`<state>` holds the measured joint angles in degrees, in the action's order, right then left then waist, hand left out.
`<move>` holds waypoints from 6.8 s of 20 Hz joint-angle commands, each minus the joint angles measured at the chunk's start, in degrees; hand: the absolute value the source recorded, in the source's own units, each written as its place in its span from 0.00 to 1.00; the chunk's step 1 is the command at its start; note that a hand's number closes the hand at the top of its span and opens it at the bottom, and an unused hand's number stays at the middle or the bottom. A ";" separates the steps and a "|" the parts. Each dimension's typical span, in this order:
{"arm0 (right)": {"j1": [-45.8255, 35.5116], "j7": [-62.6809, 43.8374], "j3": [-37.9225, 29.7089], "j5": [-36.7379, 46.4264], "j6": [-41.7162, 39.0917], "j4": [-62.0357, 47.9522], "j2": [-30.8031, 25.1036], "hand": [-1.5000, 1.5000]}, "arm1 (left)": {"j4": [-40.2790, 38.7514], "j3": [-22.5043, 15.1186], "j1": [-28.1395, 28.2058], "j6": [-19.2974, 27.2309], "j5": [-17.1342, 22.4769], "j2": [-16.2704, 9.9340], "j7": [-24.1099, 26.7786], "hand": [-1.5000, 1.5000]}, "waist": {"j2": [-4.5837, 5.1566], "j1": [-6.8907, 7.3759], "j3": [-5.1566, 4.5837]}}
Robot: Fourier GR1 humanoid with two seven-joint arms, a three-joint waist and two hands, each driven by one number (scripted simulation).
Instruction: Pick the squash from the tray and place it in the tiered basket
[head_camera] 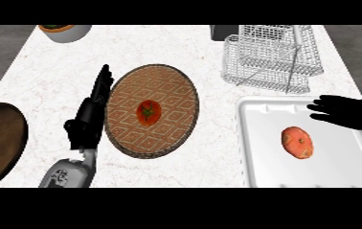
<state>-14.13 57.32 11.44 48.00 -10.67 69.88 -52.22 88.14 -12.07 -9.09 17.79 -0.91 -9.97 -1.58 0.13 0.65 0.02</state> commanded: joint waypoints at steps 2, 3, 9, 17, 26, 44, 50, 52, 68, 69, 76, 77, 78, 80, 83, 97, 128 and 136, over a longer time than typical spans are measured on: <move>-0.97 7.10 0.79 -0.70 -3.01 -0.95 0.65 0.00 | 1.35 0.59 1.25 -1.41 0.27 -0.04 -0.80 0.50 | -0.12 -0.33 -0.02; -0.65 8.57 1.66 0.66 0.56 -4.27 1.87 0.00 | -1.34 2.04 -0.44 -1.66 0.38 -0.30 0.32 0.50 | 0.00 -0.30 0.00; -3.48 5.89 2.94 0.88 -4.23 -2.16 2.75 0.00 | -1.38 1.93 1.47 -1.97 -0.21 1.53 2.87 0.50 | -0.08 -0.35 -0.04; -0.30 4.04 4.14 3.40 -3.47 -0.57 3.37 0.00 | 1.26 0.96 2.73 -1.38 -2.42 3.57 0.63 0.50 | -0.19 -0.59 -0.03; -3.45 2.08 3.95 7.27 -2.31 -4.90 9.24 0.00 | 3.18 3.21 -1.77 -3.55 -3.09 3.34 -5.78 0.50 | -0.15 -0.53 -0.02; -4.31 5.10 2.38 9.34 -1.35 -12.44 14.39 0.00 | 3.09 3.72 0.72 -4.12 -6.39 5.64 -2.74 0.50 | -0.11 -0.32 0.00; -3.48 5.19 1.30 9.29 6.09 -14.36 18.91 1.00 | 0.25 6.30 -0.79 -5.66 -5.57 4.98 0.20 0.50 | -0.05 -0.44 0.00; -3.57 4.25 1.40 10.18 10.51 -12.69 19.98 1.00 | 4.14 4.73 2.00 -5.41 -6.01 5.29 -2.88 0.50 | -0.12 -0.22 0.02; -10.42 -74.91 -3.86 25.35 -2.94 -10.31 41.43 1.00 | -0.18 4.73 1.90 -5.88 -5.95 5.90 -0.94 0.50 | -0.98 -0.67 -0.58; -12.53 -79.63 -4.05 26.56 -3.23 -9.03 43.60 1.00 | -0.74 4.32 1.93 -5.26 -6.91 6.09 -0.29 0.50 | -0.91 -0.51 -0.49; -21.39 -107.24 0.76 30.79 -11.13 4.07 51.98 1.00 | 0.12 4.83 0.86 -5.25 -6.96 5.73 -1.66 0.50 | -1.10 -0.66 -0.16; -23.65 -109.60 0.99 30.30 -14.28 5.80 52.03 1.00 | 0.88 5.20 -0.15 -4.71 -7.10 5.82 -2.80 0.50 | -0.92 -0.59 -0.12; -24.38 -111.52 0.96 30.97 -15.10 9.51 52.07 1.00 | 0.20 5.90 1.01 -5.29 -5.98 5.77 -0.89 0.50 | -1.02 -1.06 -0.15; -29.07 -115.20 0.40 29.84 -20.66 14.23 52.13 1.00 | -0.48 5.02 2.16 -5.25 -6.66 6.12 -0.11 0.50 | -0.96 -1.15 -0.14; -33.78 -120.81 0.52 27.37 -27.33 20.52 52.17 1.00 | -0.72 6.07 0.73 -4.83 -6.49 6.09 -0.60 0.50 | -0.79 -1.07 -0.11; -47.63 -121.09 -17.57 20.04 -22.51 18.35 52.19 1.00 | 0.71 6.21 -0.48 -6.96 -6.13 5.36 -1.73 0.50 | -0.14 -0.07 -0.03; -47.68 -102.37 -33.61 15.34 7.41 -12.25 40.97 0.00 | 0.76 6.86 -0.27 -7.13 -7.29 6.98 -1.18 0.50 | -0.03 -0.16 -0.02; -44.68 -106.28 -38.44 13.74 14.99 -0.19 36.36 0.00 | -0.42 7.87 -1.83 -6.06 -7.87 7.17 -2.55 0.50 | -0.34 -1.37 -0.03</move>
<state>-59.41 -46.22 -25.21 62.25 3.26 65.14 -13.33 88.89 -5.41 -8.64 11.30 -8.64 -2.55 -2.98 -0.11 -0.21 0.01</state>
